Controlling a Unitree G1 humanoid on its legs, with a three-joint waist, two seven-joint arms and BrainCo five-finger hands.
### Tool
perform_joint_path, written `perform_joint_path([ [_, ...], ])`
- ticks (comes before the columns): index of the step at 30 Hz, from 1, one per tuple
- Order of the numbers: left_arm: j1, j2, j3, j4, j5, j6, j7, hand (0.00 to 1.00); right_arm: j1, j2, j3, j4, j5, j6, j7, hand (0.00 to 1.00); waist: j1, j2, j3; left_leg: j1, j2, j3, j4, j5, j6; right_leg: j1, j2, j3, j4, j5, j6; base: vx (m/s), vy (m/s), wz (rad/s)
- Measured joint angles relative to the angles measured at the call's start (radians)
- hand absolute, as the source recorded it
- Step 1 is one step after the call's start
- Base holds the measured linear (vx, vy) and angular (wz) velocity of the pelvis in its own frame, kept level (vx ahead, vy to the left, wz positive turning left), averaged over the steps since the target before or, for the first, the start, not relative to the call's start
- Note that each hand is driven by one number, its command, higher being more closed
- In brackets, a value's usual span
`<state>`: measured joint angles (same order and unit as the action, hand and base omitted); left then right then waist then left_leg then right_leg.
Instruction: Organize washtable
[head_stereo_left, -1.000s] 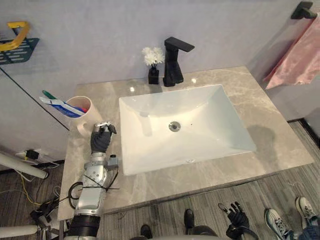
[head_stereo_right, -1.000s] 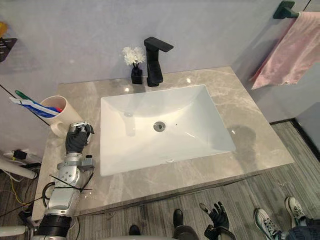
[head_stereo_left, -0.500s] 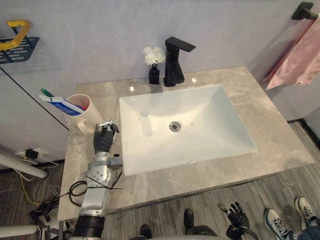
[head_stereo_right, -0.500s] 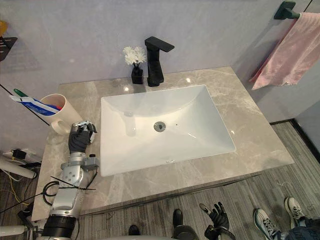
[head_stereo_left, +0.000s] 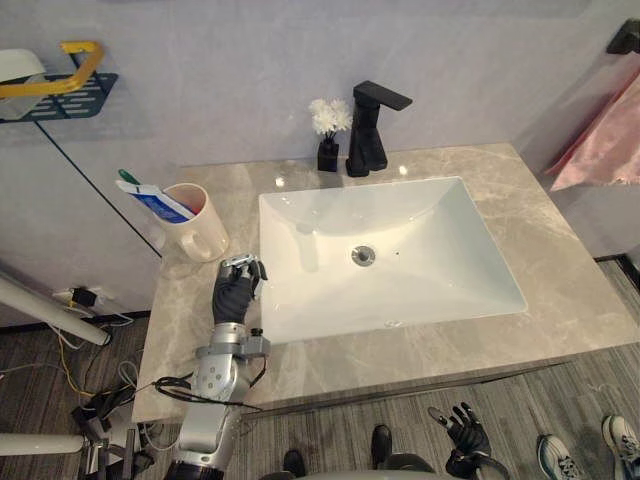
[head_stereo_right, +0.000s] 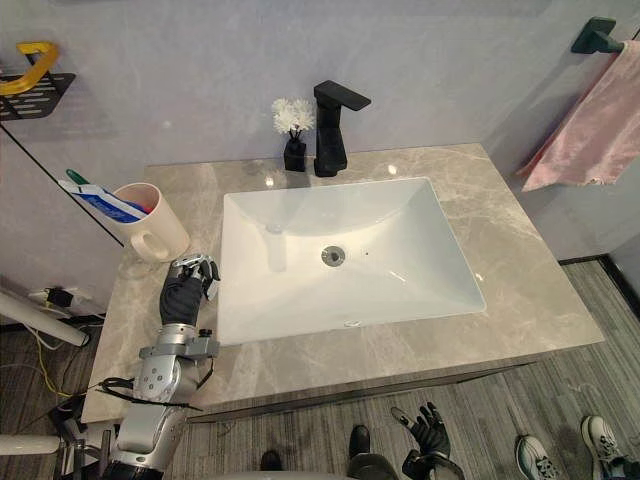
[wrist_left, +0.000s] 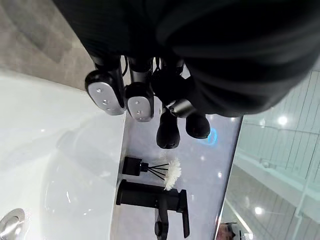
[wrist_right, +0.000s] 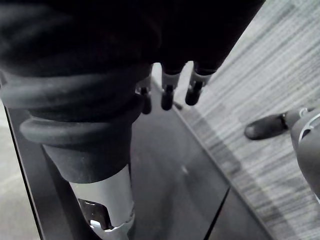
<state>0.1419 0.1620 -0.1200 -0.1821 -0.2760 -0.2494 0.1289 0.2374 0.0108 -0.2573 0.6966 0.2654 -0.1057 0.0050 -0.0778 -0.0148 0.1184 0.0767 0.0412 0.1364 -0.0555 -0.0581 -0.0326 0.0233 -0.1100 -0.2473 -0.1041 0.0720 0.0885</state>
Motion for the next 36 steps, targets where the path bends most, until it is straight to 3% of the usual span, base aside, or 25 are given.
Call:
perform_joint_path([
  [8,0.051,-0.067,0.027,-0.105,-0.041,-0.024,0.006,1.0,0.016,-0.001,0.005,0.064,0.001,-0.002,0.001,0.0,0.04,-0.002,-0.002,-0.028,-0.012,-0.057,0.028,0.002,0.003,0.026,-0.015,-0.057,0.004,-0.002,0.001,-0.06,-0.009,0.22],
  [18,0.191,-0.173,0.242,-0.157,-0.08,-0.026,0.07,1.0,0.042,0.008,0.012,0.065,0.012,-0.003,-0.002,0.0,0.072,-0.001,-0.013,-0.013,-0.021,-0.121,0.027,0.01,0.003,0.081,-0.027,-0.139,0.005,-0.016,0.007,-0.04,-0.006,0.21],
  [23,0.239,-0.216,0.332,-0.146,-0.088,-0.03,0.096,1.0,0.064,0.029,0.032,0.058,0.019,-0.003,-0.003,0.0,0.094,-0.004,-0.067,-0.011,-0.021,-0.126,0.026,0.01,0.003,0.09,-0.03,-0.157,0.005,-0.027,0.012,0.01,0.005,0.11],
  [30,0.254,-0.242,0.425,0.008,-0.118,-0.031,0.116,1.0,0.075,0.049,0.048,0.019,0.02,0.001,-0.012,0.0,0.093,-0.011,-0.078,-0.009,-0.014,-0.105,0.038,0.008,0.0,0.098,-0.029,-0.166,0.005,-0.035,0.008,-0.02,-0.001,0.0],
  [36,0.245,-0.24,0.439,0.304,-0.145,0.008,0.109,1.0,0.105,0.058,0.059,-0.021,0.02,0.01,-0.026,0.0,0.093,0.0,-0.098,0.011,0.006,-0.034,0.042,0.001,0.0,0.096,-0.031,-0.173,0.044,-0.055,0.008,-0.02,0.003,-0.1],
])
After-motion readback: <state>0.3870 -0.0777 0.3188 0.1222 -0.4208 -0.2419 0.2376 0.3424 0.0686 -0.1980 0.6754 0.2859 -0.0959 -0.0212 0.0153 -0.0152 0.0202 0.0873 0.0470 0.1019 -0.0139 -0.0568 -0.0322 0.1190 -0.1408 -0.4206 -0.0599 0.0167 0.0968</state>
